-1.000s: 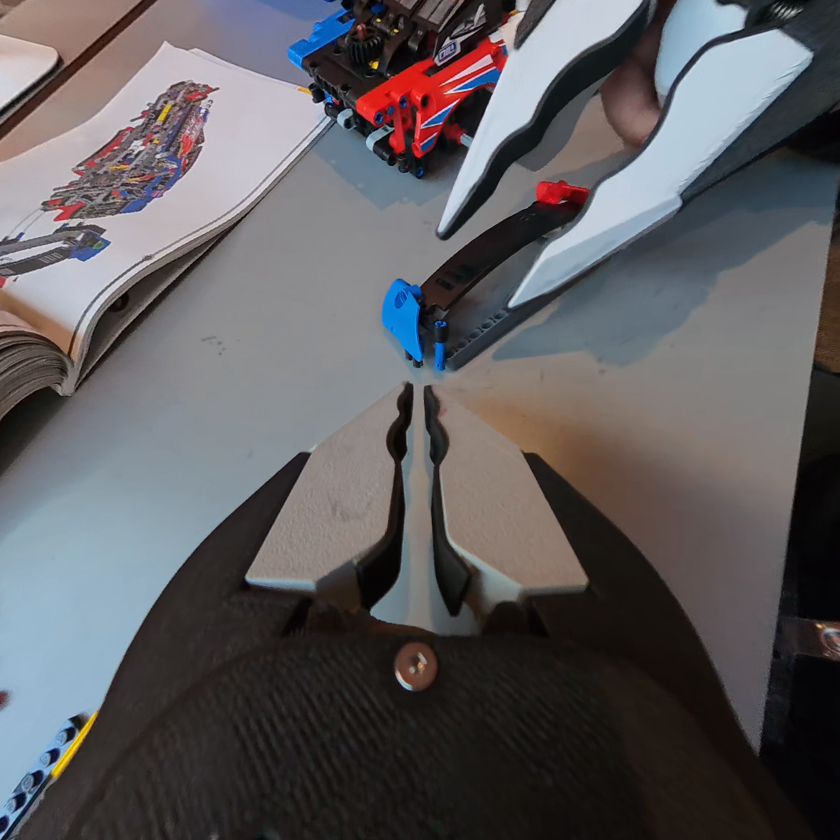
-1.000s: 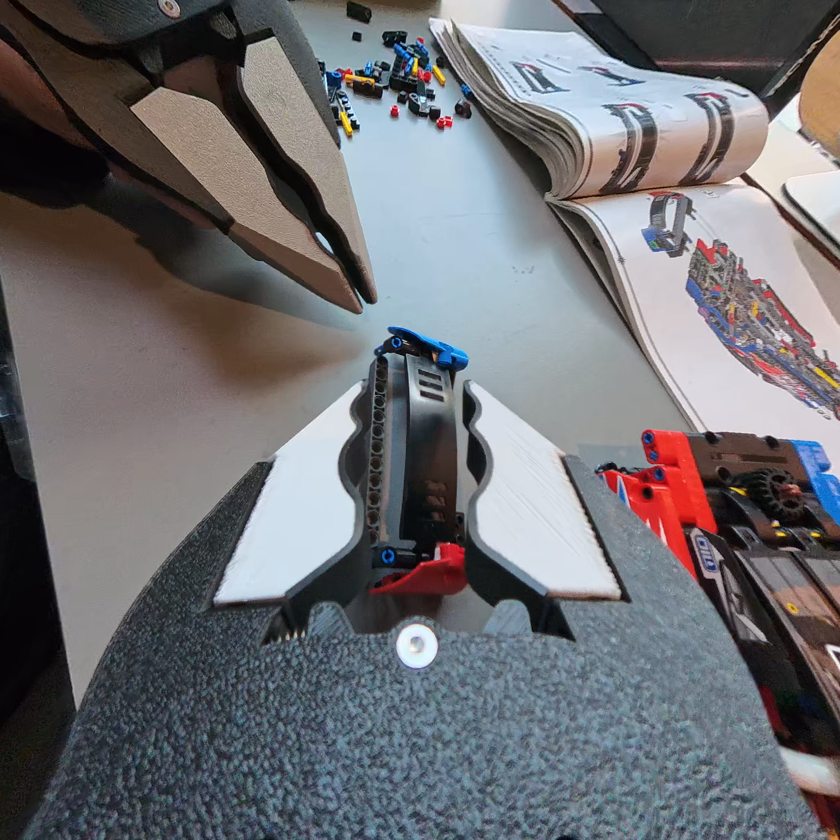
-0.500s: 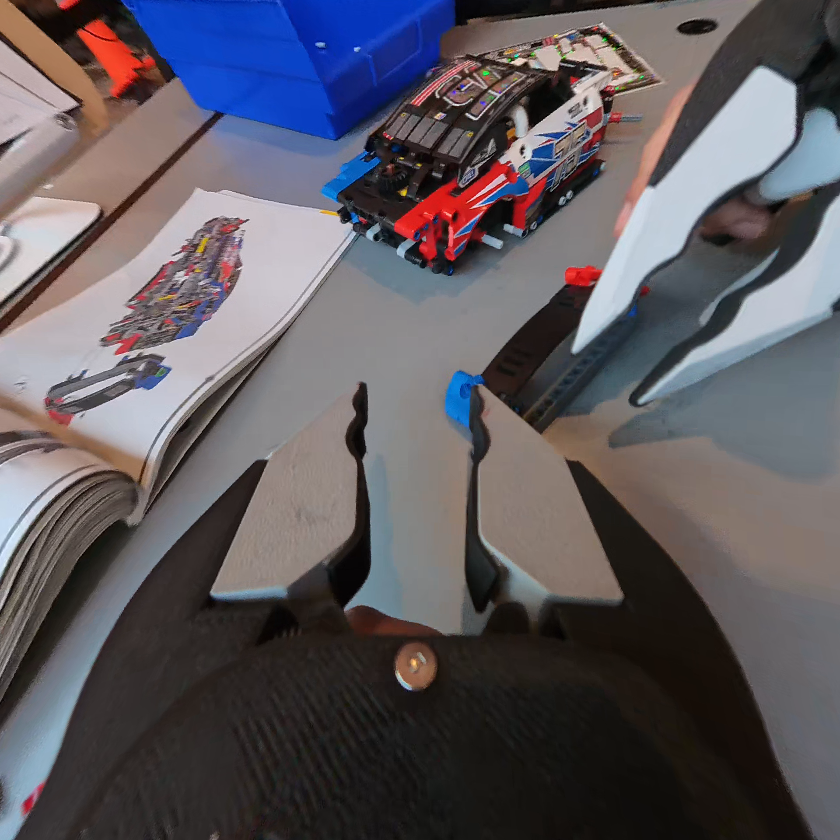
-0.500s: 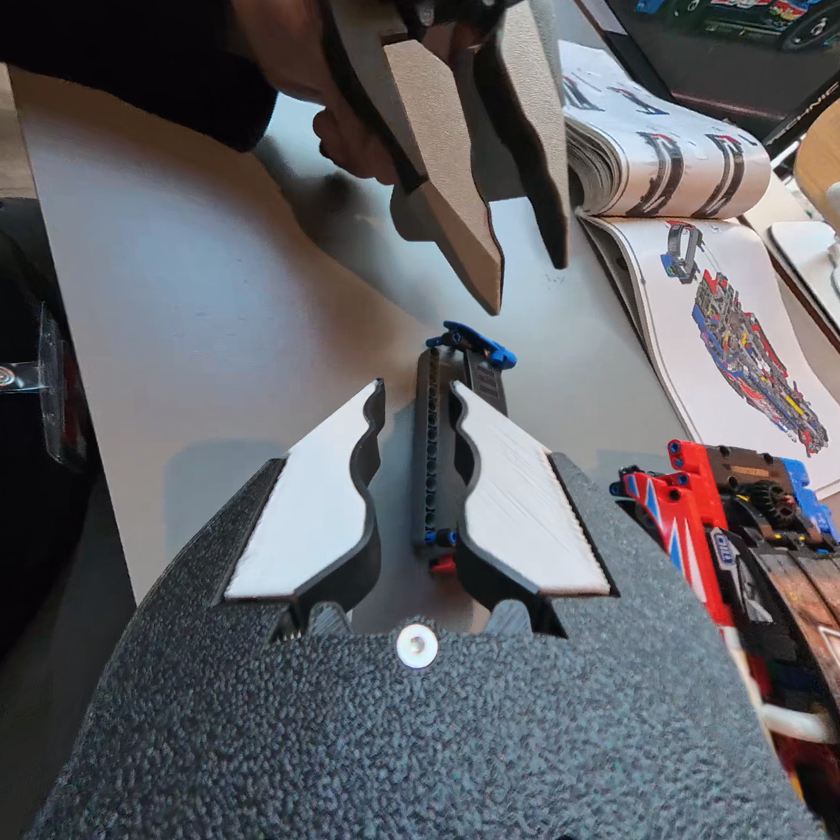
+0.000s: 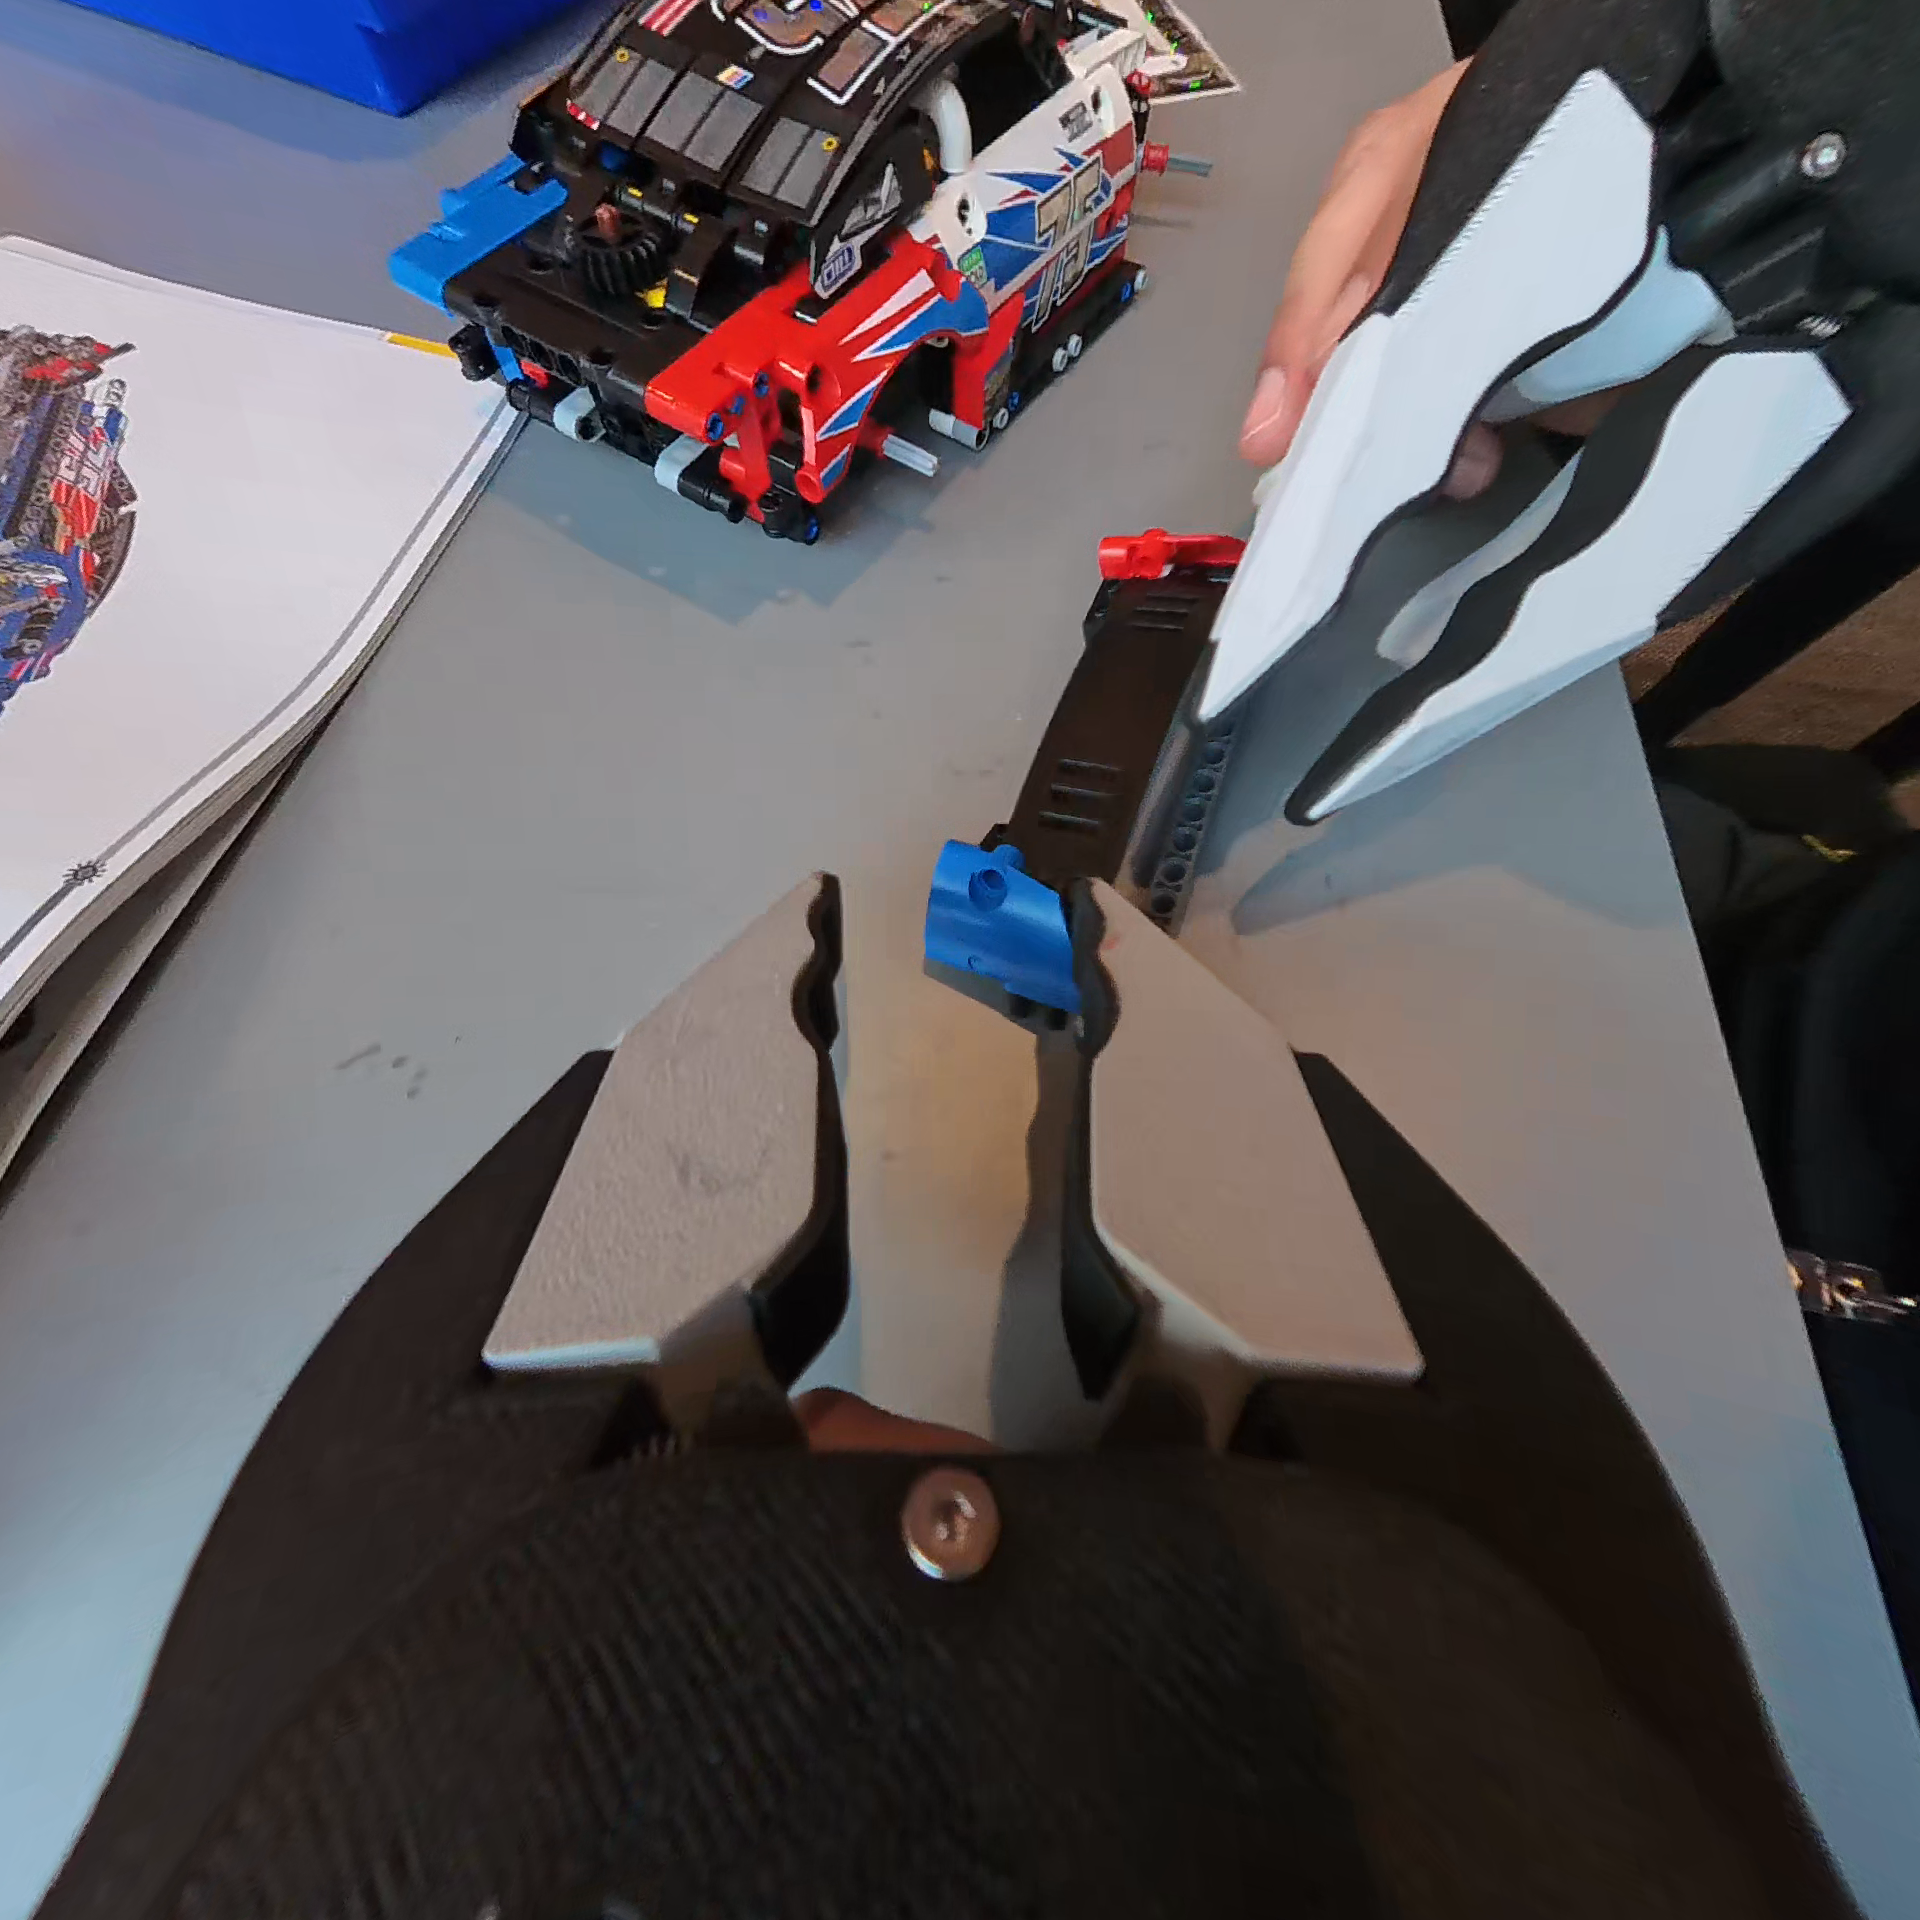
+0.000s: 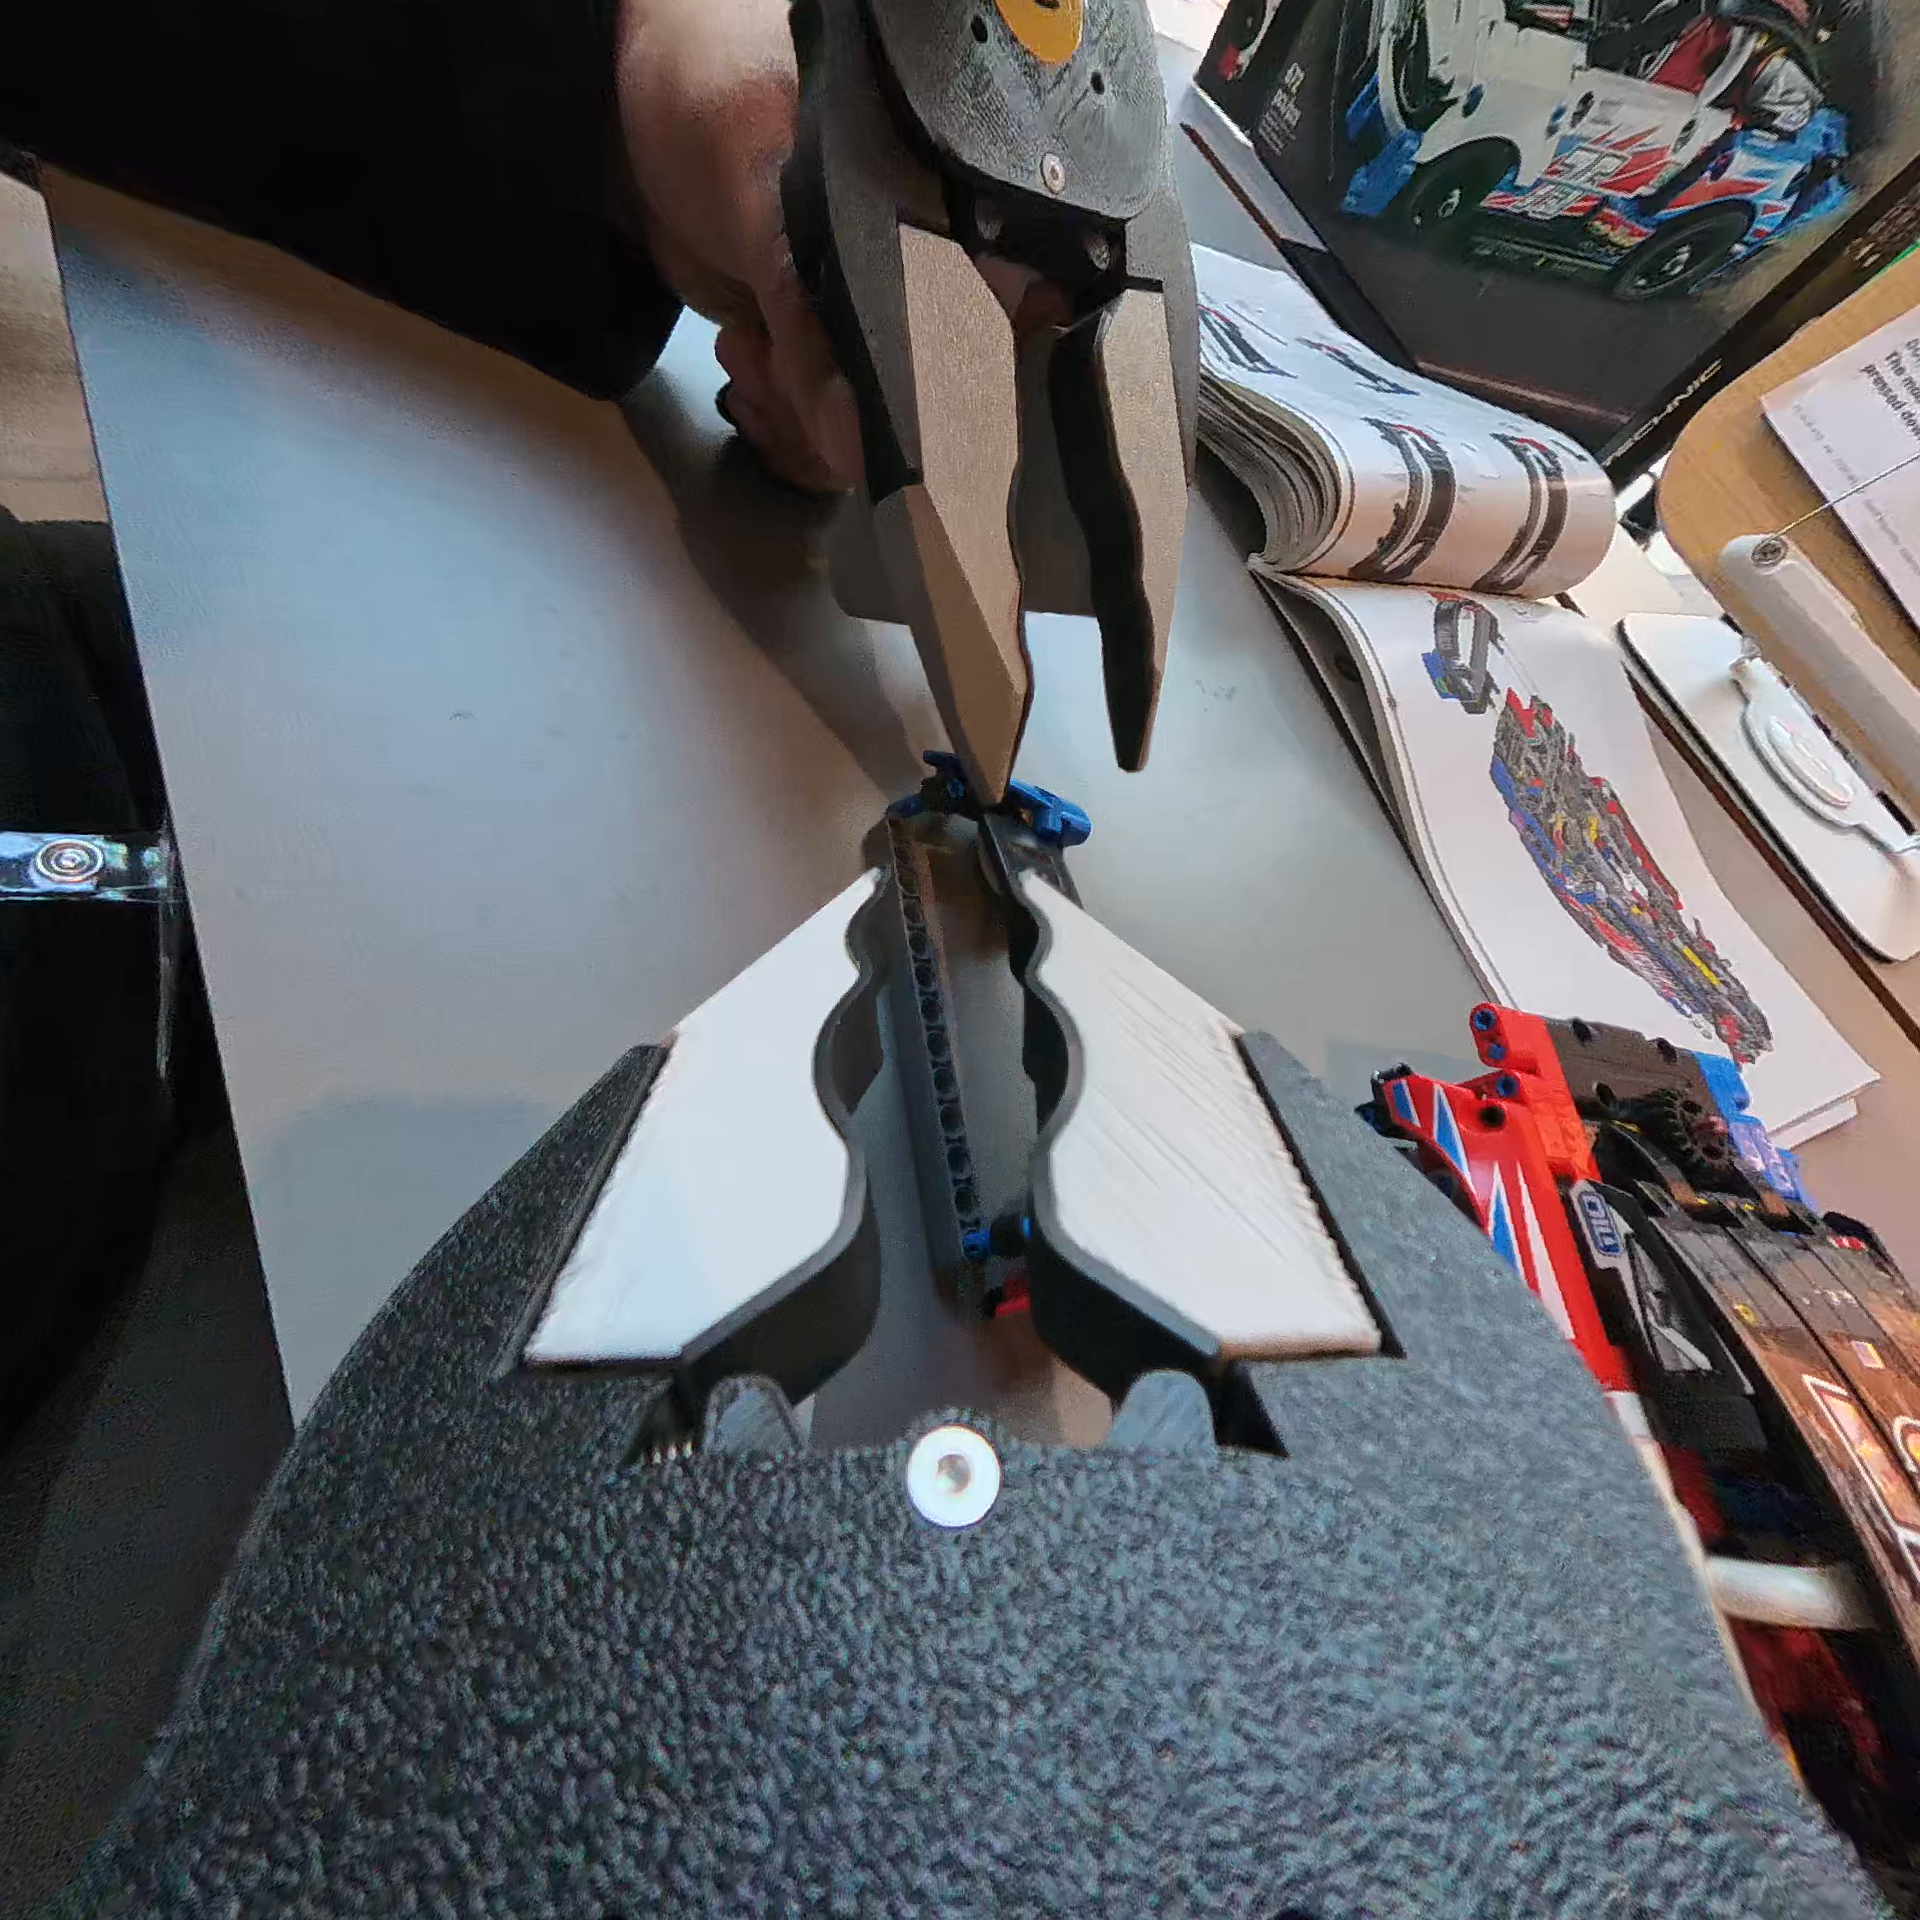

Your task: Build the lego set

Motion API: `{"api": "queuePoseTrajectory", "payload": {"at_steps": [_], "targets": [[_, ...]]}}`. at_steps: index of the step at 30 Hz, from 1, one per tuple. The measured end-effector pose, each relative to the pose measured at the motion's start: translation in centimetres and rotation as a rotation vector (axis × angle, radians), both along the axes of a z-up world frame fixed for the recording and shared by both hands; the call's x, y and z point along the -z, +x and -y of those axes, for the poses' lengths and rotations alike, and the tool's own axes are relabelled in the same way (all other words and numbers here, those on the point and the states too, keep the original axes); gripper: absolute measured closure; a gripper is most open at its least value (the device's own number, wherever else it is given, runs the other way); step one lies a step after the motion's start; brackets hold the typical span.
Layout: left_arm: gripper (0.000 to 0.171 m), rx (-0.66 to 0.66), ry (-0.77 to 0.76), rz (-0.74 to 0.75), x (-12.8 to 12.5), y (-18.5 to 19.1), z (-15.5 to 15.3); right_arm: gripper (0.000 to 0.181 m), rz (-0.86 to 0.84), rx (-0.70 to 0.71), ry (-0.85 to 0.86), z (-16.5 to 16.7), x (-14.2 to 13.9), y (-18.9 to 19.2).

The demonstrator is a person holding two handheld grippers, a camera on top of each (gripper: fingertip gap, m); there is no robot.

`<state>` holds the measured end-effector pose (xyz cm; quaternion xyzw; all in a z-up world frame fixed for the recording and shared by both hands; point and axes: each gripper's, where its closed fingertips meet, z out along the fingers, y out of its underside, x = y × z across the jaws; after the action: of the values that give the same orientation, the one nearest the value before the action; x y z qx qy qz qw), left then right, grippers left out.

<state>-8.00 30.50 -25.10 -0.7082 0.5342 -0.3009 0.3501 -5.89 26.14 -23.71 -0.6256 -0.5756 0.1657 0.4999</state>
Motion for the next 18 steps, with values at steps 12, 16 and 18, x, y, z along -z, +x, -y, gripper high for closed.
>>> {"api": "queuePoseTrajectory", "payload": {"at_steps": [12, 16, 18], "targets": [[0.137, 0.033, -0.078, -0.009, 0.4, 0.2, 0.9, 0.163, 0.07, -0.028, 0.002, 0.4, 1.1, 0.4], [0.145, 0.051, -0.114, -0.001, 0.4, 0.2, 1.4, 0.165, 0.152, -0.017, -0.006, 0.4, 2.1, 1.0], [0.145, 0.039, -0.143, 0.004, 0.5, 0.2, 1.4, 0.165, 0.195, -0.01, 0.0, 0.3, 2.6, 1.2]]}}
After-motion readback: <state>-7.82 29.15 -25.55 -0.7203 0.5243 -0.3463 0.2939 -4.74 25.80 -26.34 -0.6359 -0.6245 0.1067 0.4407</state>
